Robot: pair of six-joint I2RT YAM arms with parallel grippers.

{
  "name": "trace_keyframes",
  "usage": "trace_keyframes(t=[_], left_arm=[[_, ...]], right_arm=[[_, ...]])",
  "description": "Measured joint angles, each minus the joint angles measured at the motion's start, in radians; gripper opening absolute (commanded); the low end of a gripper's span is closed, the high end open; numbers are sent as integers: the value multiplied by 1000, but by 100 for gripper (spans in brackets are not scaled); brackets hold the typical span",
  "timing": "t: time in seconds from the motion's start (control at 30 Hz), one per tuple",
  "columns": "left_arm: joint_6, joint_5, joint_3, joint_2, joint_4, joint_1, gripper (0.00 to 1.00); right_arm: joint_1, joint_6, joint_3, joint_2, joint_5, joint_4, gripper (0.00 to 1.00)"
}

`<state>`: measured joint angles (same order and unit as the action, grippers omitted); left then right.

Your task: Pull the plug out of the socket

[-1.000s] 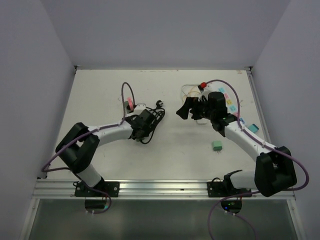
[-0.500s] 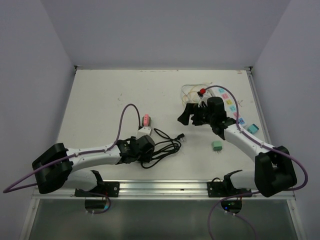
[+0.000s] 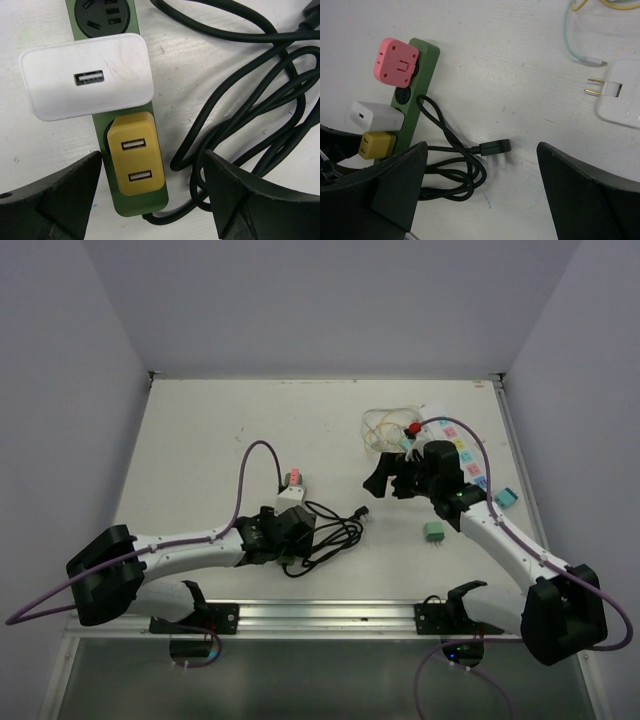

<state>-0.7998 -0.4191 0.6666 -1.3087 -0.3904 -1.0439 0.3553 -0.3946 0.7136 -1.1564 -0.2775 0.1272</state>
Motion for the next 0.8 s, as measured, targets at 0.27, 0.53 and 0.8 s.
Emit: trace_keyframes(t=[0.27, 0.53, 0.8], left_arm=[[-31, -64, 1, -56, 30, 0, 73], [-35, -108, -19, -59, 49, 0, 45], [124, -44, -74, -31, 171, 40, 29]], right_arm=[[5, 2, 0, 28, 7, 45, 94], [13, 1, 0, 34, 11, 47, 94], [33, 1, 0, 34, 26, 53, 93]])
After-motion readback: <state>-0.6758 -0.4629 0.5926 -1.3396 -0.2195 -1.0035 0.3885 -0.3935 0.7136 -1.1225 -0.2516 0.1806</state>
